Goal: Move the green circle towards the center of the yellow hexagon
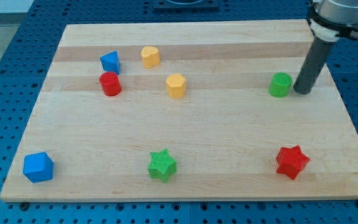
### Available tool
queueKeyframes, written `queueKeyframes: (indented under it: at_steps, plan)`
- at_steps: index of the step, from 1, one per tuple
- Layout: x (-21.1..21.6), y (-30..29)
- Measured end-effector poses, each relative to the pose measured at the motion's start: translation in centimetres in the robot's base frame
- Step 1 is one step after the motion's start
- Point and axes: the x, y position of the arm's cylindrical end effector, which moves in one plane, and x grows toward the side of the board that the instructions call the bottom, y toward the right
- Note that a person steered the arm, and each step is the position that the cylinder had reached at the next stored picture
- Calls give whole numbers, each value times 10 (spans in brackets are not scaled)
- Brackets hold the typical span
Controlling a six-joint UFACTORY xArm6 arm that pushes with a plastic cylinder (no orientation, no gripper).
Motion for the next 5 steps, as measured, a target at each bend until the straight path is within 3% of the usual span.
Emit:
queueKeyframes:
  at_steps: [5]
  plan:
    - [-7, -119]
